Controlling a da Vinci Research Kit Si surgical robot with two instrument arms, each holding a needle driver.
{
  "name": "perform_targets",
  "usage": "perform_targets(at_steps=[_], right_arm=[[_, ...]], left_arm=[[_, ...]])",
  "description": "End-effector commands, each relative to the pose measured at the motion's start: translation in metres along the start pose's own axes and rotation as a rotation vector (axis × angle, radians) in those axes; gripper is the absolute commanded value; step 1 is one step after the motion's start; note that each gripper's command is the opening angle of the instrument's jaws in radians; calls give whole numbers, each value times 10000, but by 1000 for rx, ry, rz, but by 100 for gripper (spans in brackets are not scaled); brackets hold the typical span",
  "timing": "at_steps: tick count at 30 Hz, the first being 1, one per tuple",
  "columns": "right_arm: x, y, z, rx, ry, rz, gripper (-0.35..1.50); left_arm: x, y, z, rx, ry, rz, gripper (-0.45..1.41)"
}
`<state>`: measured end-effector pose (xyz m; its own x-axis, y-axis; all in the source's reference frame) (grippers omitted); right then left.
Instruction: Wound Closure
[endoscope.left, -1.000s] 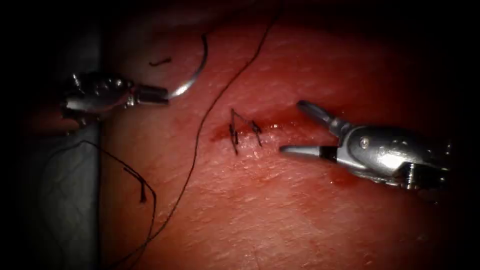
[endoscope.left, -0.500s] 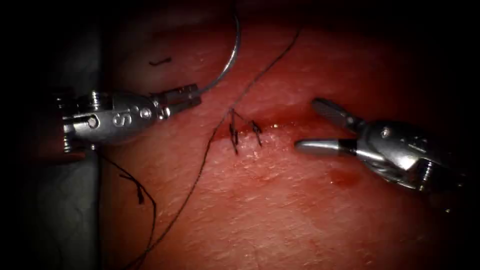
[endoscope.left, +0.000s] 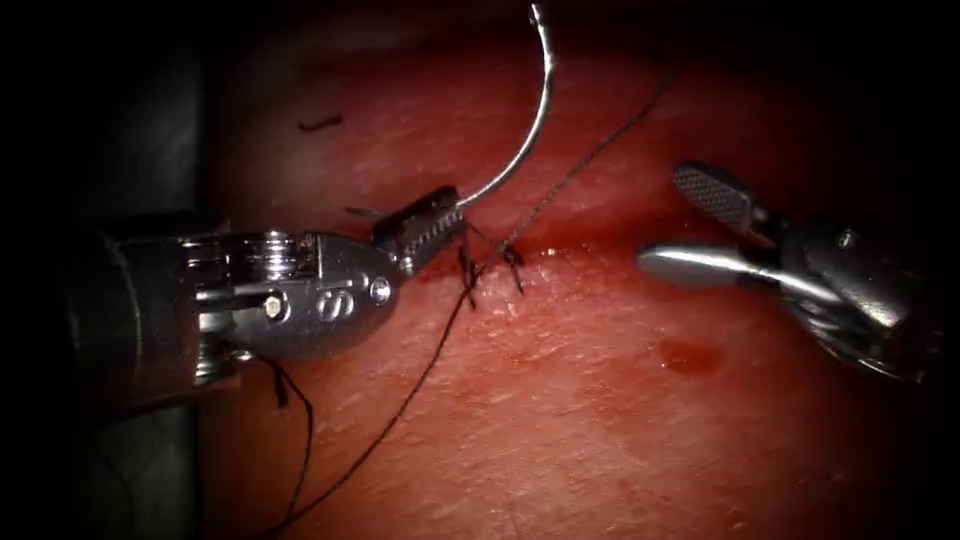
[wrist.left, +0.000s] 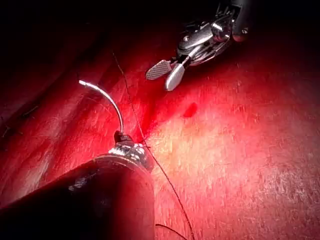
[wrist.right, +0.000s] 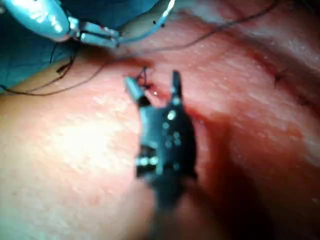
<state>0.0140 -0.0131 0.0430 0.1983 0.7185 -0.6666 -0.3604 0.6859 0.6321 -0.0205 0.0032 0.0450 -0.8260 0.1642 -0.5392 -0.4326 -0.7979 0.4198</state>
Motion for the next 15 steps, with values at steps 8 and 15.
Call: perform_targets(at_steps=[8, 15], right_arm=[[24, -12, -3, 71, -1, 41, 111], [27, -2, 20, 56, -6, 76, 121]], left_arm=[[20, 23, -6, 82, -63, 98, -45], [37, 34, -19, 138, -77, 163, -45]])
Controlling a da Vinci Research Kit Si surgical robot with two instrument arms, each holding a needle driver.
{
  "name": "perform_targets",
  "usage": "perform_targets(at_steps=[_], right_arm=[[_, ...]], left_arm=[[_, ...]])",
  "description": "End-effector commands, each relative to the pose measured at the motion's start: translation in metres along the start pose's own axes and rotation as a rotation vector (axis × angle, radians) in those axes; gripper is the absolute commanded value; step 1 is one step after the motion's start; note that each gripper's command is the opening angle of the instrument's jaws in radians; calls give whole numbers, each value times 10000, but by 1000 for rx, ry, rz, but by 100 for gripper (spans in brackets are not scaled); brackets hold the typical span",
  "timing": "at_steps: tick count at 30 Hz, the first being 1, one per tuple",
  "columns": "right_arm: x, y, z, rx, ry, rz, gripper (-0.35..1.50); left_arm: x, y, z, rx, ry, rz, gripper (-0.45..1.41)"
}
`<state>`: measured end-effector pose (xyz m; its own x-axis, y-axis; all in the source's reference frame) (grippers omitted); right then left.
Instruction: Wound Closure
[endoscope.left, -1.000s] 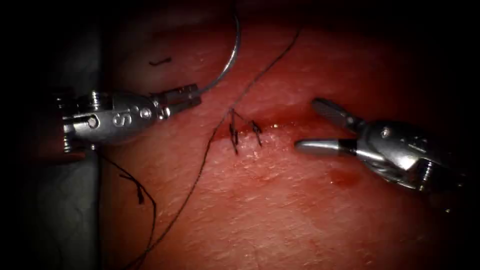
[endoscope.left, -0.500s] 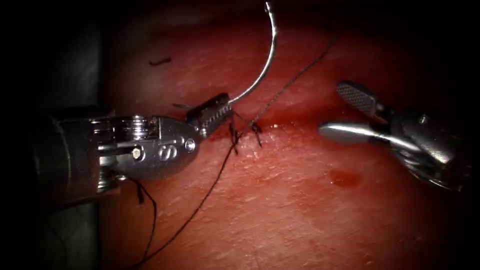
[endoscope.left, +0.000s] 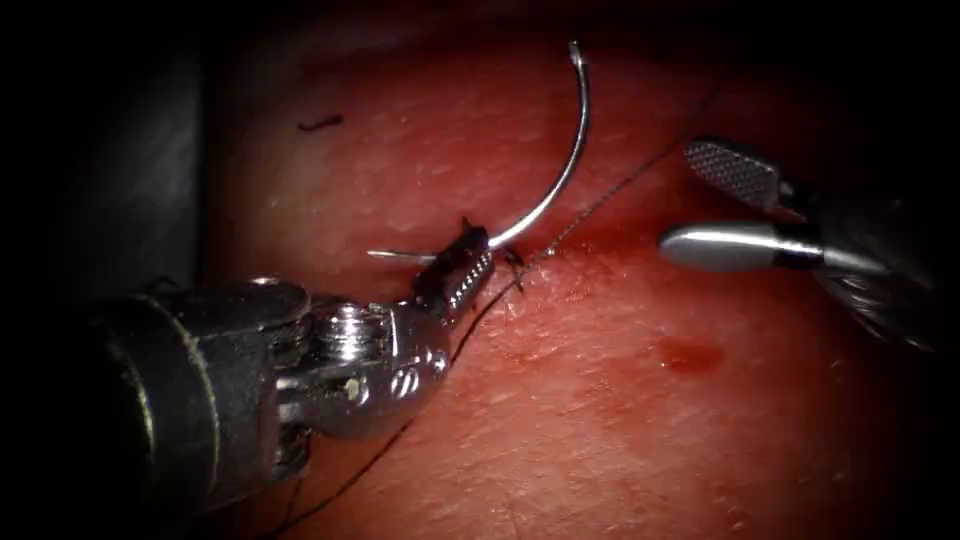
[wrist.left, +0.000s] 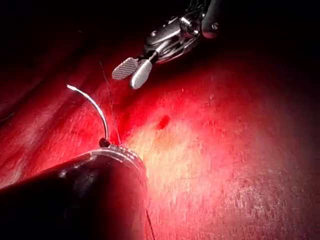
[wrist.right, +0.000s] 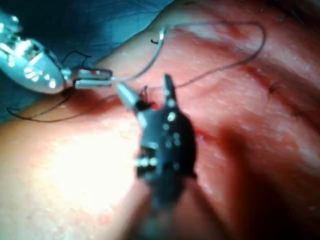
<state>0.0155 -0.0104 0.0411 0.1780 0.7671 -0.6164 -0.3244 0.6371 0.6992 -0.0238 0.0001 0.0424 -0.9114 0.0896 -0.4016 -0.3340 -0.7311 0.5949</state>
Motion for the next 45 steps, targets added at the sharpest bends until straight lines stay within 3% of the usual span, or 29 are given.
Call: perform_targets(at_steps=[1, 21, 22, 23, 25, 31, 32, 33, 34, 35, 36, 37, 38, 39, 41, 43, 45], right_arm=[[-8, 0, 13, 1, -1, 15, 126], [-6, 6, 54, -11, -45, 135, 124], [-7, 3, 54, -10, -51, 157, 113], [-8, 0, 53, -7, -52, 156, 72], [-6, -6, 51, 0, -52, 173, -35], [0, -7, 49, -31, -57, 209, -35], [2, -4, 48, -35, -49, 212, -35], [4, -2, 46, -36, -32, 197, -35], [5, 1, 45, -38, -15, 170, -35], [6, 4, 43, -39, 11, 149, -35], [6, 7, 42, -40, 28, 151, -35], [6, 9, 41, -44, 31, 145, -35], [6, 12, 39, -48, 30, 122, -35], [6, 13, 39, -48, 30, 110, -35], [5, 15, 37, -53, 30, 33, -35], [5, 16, 35, -46, 28, -39, -35], [4, 17, 34, -32, 21, -71, -35]], left_arm=[[3, 7, 3, 3, -1, 7, -45], [17, 16, -9, 53, 49, 53, -45], [17, 16, -8, 59, 49, 56, -45], [18, 16, -8, 59, 49, 56, -45], [19, 17, -8, 59, 50, 62, -45], [20, 16, -9, 68, 49, 76, -45], [21, 16, -9, 67, 49, 76, -25], [22, 15, -9, 65, 62, 76, 37], [24, 14, -9, 63, 78, 76, 59], [26, 13, -10, 60, 94, 83, 36], [26, 13, -12, 60, 102, 89, -1], [27, 12, -13, 60, 101, 95, -5], [28, 10, -15, 59, 99, 95, 22], [28, 9, -15, 58, 99, 100, 31], [27, 3, -16, 43, 113, -24, 22], [25, -3, -17, -9, 149, -105, 26], [22, -16, -17, -137, 219, -211, 41]])
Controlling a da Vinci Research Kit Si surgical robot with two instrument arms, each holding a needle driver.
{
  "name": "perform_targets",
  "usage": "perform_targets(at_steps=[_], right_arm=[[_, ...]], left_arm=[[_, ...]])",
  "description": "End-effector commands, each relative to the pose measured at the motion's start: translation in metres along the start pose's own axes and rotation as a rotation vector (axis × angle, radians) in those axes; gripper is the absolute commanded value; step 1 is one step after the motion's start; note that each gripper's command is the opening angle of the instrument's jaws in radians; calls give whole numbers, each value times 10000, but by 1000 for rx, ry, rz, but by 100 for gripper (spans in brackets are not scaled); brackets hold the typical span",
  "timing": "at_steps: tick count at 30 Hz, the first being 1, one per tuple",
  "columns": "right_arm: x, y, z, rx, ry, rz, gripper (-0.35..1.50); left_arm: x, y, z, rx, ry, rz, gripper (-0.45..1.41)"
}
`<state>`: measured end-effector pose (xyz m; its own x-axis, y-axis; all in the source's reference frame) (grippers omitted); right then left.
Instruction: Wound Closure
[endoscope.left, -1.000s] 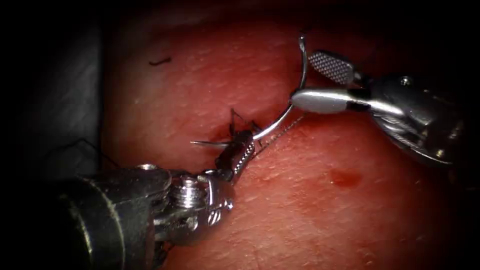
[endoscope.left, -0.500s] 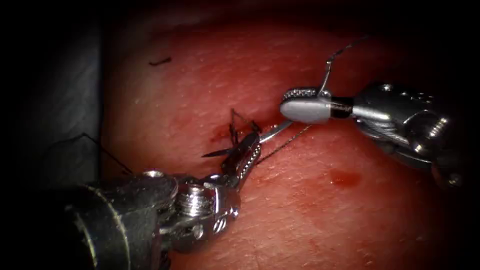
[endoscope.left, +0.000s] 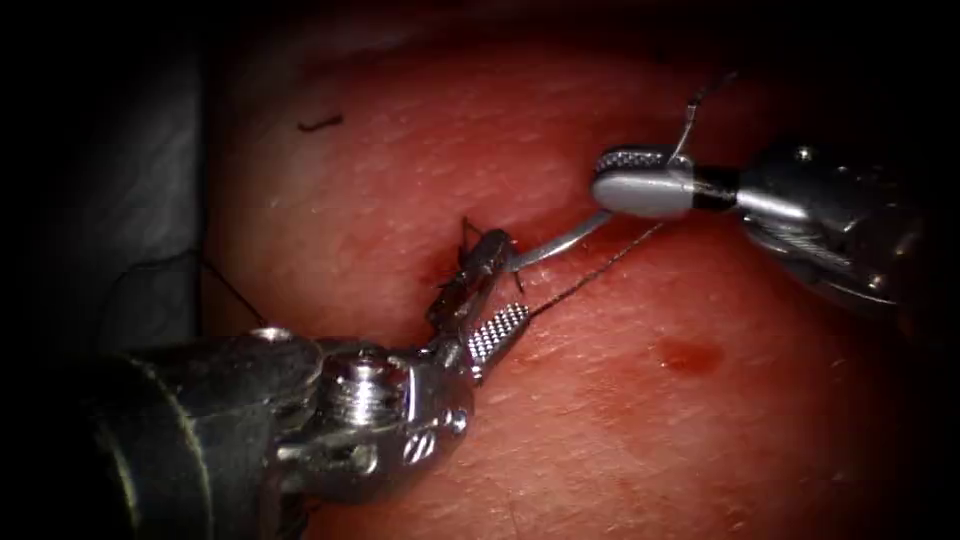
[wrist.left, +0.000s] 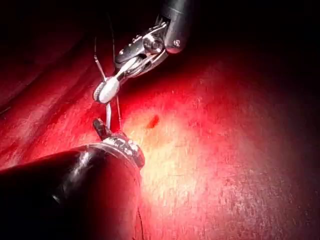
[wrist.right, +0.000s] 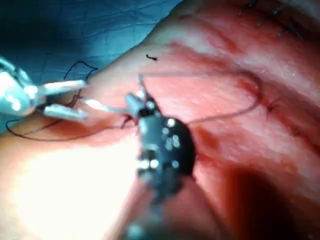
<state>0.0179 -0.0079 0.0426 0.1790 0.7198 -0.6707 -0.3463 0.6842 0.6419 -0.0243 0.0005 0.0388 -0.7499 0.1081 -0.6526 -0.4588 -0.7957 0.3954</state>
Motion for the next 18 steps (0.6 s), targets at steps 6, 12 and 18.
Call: perform_targets(at_steps=[6, 12, 18], right_arm=[[-11, 1, 1, 52, -5, -79, -35], [-11, 5, 2, 85, 11, -183, -35], [-11, 3, 4, 120, 35, -315, -35]], left_arm=[[3, -39, -1, -270, 51, -310, 113], [4, -63, 2, -468, 104, -519, 106], [0, -59, 15, -602, 112, -627, 105]])
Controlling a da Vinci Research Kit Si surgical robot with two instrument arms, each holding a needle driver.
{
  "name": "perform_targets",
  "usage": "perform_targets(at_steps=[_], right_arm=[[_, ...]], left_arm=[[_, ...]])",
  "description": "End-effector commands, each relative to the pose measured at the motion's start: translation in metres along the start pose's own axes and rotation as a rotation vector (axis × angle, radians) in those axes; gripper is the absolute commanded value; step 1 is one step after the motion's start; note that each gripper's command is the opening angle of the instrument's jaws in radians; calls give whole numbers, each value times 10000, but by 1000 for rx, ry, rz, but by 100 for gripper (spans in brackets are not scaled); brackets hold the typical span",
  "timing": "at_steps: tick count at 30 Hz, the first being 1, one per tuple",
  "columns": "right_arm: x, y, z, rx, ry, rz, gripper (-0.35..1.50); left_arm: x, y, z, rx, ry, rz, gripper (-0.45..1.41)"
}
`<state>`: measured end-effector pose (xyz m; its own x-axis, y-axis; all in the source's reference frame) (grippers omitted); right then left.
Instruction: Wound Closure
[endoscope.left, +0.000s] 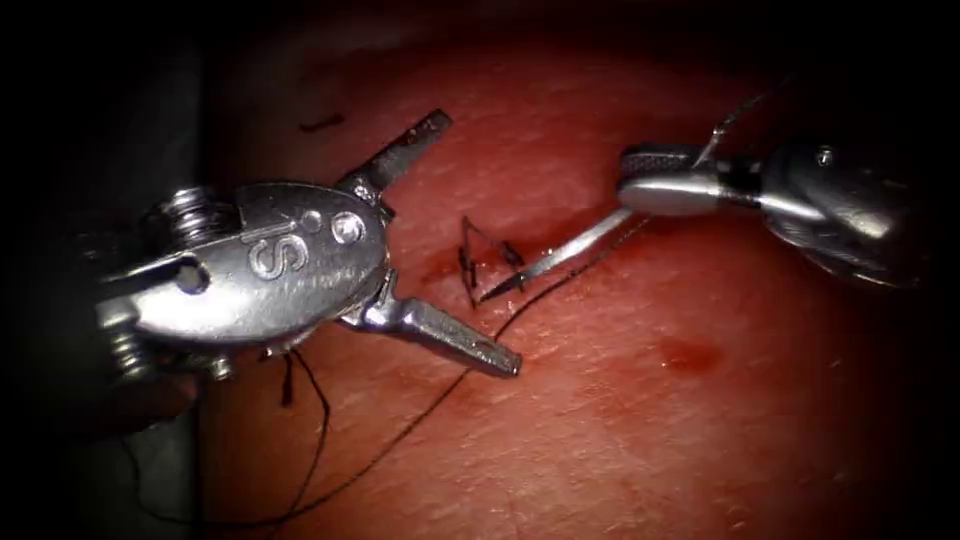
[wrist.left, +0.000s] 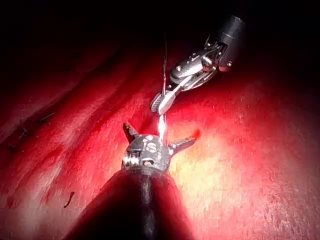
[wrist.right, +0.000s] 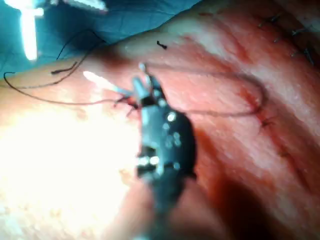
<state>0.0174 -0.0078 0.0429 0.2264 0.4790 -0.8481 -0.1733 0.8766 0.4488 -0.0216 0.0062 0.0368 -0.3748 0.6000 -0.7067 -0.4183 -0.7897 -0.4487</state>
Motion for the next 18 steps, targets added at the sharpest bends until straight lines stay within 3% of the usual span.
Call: perform_targets(at_steps=[1, 8, 18], right_arm=[[-8, -5, 8, 4, 5, -50, -35], [-8, -14, 11, 34, 36, -216, -35], [-2, -27, 16, 110, 111, -394, -35]], left_arm=[[-4, -1, 11, -14, -3, -15, 105], [-17, -14, 28, -116, -52, -124, 76], [-42, -57, 50, -158, -71, -210, 74]])
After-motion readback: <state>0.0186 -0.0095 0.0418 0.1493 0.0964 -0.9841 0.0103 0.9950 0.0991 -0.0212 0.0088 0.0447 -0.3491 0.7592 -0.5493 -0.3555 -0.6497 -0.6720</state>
